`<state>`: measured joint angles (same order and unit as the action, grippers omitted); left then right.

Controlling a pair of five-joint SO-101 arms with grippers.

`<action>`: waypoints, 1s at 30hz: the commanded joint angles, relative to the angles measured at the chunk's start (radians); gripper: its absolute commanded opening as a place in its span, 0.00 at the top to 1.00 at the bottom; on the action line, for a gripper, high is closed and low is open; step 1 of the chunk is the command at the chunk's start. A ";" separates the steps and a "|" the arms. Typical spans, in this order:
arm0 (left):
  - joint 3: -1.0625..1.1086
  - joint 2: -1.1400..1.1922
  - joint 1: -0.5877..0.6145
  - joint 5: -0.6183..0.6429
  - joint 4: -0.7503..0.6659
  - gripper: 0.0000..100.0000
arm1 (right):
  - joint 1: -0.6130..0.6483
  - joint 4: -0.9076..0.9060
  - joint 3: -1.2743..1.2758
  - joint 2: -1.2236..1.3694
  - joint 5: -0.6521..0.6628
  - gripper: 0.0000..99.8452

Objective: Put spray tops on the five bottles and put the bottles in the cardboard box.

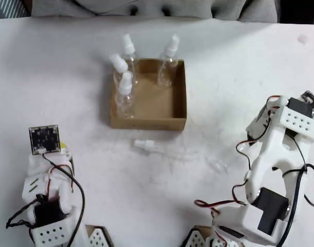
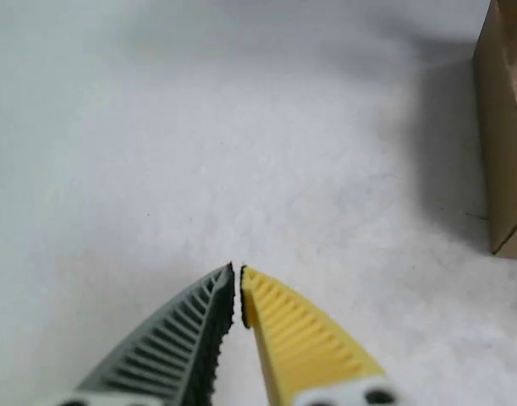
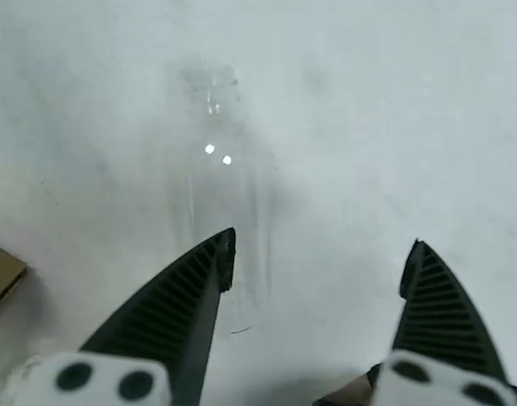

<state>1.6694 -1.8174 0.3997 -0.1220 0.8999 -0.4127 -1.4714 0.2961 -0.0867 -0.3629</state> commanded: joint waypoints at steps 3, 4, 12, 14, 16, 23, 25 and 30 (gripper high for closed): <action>-0.021 -0.012 -0.015 -0.014 -0.023 0.98 | -0.015 0.015 -0.038 -0.038 0.043 0.73; -0.021 -0.012 -0.015 -0.014 -0.021 0.98 | -0.013 0.030 -0.028 -0.039 0.043 0.73; -0.021 -0.012 -0.015 -0.014 -0.021 0.98 | 0.005 0.134 0.023 -0.038 0.041 0.73; -0.021 -0.012 -0.016 -0.014 -0.021 0.98 | 0.027 0.165 0.034 -0.038 0.041 0.73; -0.021 -0.012 -0.016 -0.014 -0.021 0.98 | 0.050 0.196 0.054 -0.036 0.040 0.73; -0.021 -0.012 -0.016 -0.014 -0.021 0.98 | 0.104 0.338 0.135 -0.036 -0.009 0.73; -0.021 -0.012 -0.016 -0.014 -0.021 0.98 | 0.102 0.372 0.160 -0.036 -0.023 0.73; -0.021 -0.012 -0.016 -0.014 -0.021 0.98 | 0.097 0.467 0.255 -0.036 -0.026 0.73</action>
<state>1.6694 -1.8174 0.3936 -0.1250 0.8999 -0.3191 -1.0556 0.5340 -0.0867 -0.3798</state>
